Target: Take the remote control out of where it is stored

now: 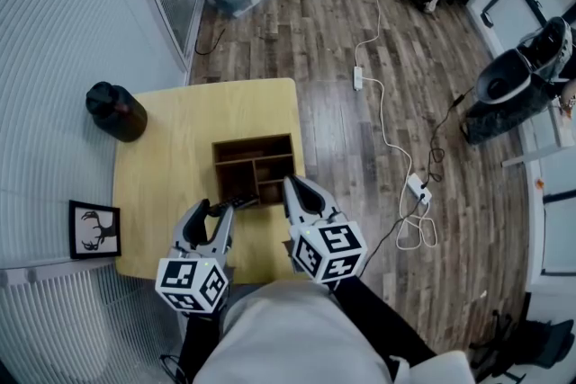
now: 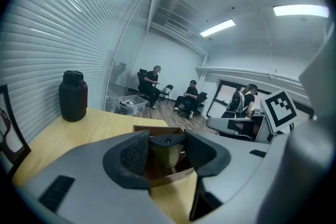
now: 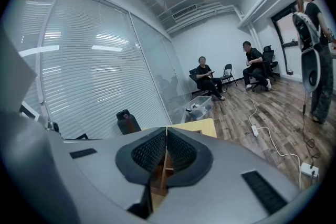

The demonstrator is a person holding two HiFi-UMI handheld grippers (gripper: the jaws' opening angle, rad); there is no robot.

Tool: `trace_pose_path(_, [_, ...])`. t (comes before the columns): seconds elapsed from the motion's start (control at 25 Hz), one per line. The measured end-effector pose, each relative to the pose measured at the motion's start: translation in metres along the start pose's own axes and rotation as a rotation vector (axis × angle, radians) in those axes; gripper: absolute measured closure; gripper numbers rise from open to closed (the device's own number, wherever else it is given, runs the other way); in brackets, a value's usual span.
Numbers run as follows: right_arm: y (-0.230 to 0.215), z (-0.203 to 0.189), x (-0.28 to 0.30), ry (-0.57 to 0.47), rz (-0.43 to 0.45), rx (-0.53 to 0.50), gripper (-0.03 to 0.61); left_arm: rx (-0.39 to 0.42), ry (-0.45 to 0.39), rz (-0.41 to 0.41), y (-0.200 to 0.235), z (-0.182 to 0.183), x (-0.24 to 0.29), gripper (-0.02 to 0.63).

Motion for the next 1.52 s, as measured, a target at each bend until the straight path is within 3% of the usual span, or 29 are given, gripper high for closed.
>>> trace_pose_path(1.52, [-0.0019,-0.0015,-0.0048,-0.002,-0.006,-0.011,0.572,-0.039,-0.036,-0.054,-0.0102,0.0053,-0.0059,0.402])
Point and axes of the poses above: the fingertips, and each gripper's own axes: x forward along the fingers, y to its left, z out of its top, the point moved 5 cm from there along -x, backward along the fingers, and after that the axes turned 6 degrees about -z, right-handed, at the moved point
